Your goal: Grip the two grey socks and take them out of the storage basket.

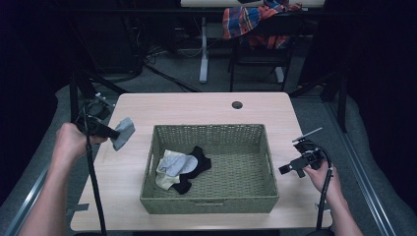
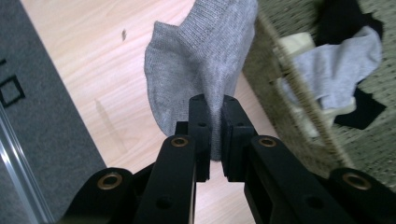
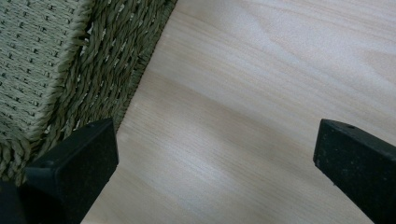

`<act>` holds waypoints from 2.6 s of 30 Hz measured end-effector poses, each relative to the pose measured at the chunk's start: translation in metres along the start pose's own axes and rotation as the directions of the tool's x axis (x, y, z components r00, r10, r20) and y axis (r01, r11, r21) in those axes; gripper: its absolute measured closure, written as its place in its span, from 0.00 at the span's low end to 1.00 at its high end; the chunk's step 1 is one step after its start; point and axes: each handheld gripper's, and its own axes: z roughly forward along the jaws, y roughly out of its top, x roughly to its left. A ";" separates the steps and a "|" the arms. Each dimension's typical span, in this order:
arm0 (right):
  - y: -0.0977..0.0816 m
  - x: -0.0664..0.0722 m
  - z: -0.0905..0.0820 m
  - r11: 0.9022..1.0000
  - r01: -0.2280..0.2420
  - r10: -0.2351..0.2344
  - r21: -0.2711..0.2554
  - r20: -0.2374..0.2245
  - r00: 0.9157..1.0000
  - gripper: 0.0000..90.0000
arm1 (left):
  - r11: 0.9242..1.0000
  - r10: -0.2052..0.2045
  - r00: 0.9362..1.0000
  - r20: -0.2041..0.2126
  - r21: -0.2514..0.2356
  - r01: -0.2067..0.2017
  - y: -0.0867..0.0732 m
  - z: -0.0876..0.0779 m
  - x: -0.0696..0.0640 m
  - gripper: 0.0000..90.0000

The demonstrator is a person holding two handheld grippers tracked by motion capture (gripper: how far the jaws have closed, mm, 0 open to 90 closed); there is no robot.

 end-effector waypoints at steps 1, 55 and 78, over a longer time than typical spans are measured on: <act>0.000 0.000 0.000 1.000 0.001 -0.001 0.001 0.000 1.000 0.00 | 1.000 -0.013 1.000 -0.005 -0.003 0.013 -0.003 0.003 0.003 0.94; 0.000 0.000 0.000 1.000 0.005 -0.005 0.007 0.001 1.000 0.00 | 0.995 -0.098 0.995 0.023 0.015 0.097 -0.034 0.032 -0.010 0.12; -0.001 -0.001 -0.003 1.000 -0.002 0.002 -0.007 0.011 1.000 0.00 | 0.990 0.123 0.991 0.058 -0.080 -0.119 0.034 0.043 -0.104 0.00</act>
